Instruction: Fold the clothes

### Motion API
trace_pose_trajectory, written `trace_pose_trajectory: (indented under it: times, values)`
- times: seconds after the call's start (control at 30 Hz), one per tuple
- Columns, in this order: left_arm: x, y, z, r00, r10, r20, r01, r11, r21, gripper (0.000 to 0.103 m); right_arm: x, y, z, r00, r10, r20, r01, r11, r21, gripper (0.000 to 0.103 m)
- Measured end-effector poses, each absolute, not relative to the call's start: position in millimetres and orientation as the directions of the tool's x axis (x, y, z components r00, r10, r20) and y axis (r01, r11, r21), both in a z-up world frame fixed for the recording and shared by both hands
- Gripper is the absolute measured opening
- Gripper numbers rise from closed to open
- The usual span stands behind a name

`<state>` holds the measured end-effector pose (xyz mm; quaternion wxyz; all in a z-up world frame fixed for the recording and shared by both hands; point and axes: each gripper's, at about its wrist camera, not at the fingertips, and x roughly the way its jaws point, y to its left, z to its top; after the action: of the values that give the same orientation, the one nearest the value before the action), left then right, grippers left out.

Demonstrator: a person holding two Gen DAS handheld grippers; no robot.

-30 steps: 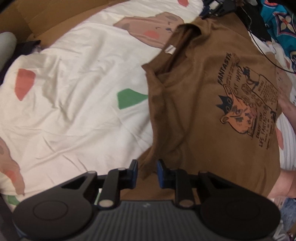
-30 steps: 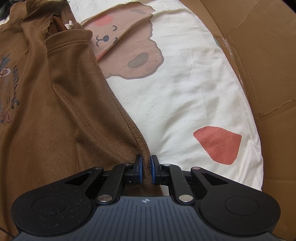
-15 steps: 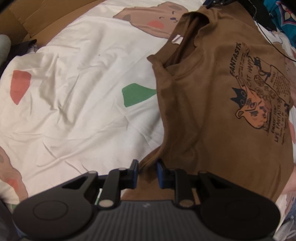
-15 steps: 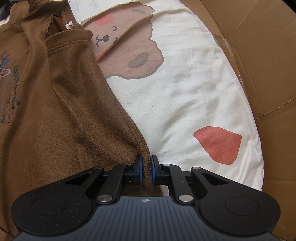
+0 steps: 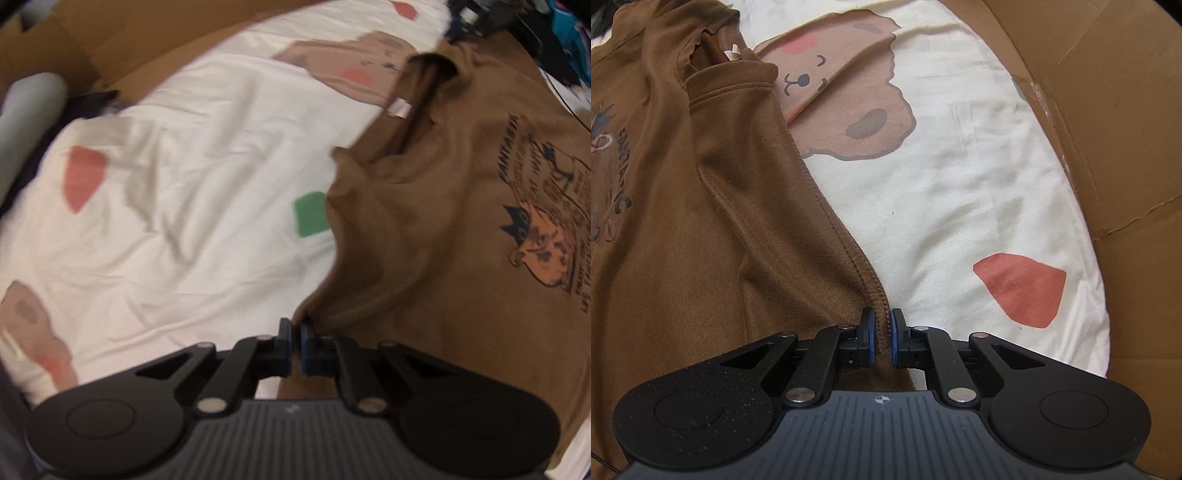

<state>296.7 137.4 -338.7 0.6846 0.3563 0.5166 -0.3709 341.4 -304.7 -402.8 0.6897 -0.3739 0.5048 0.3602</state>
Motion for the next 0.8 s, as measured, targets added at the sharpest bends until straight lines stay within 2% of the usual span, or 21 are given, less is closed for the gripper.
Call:
trace_pose_trajectory:
  times: [0.4,0.5,0.8]
  values:
    - [310,167,-351,0.252,-0.112,-0.961,0.768,0.627,0.128,0.004,350,-308,-377,0.372,0.085,-0.924,-0.804,0.527,-0.275,0.005]
    - [312,167,-355,0.281,-0.085,-0.956,0.746,0.647,0.162,0.004,357,-310,-372,0.417,0.063,-0.906,-0.769,0.556,-0.315,0.001]
    - [332,166,-360,0.381,0.025,-0.924,0.642,0.713,0.283,0.004,382,-287,-379,0.524,0.003,-0.852,-0.684,0.597,-0.419,0.001]
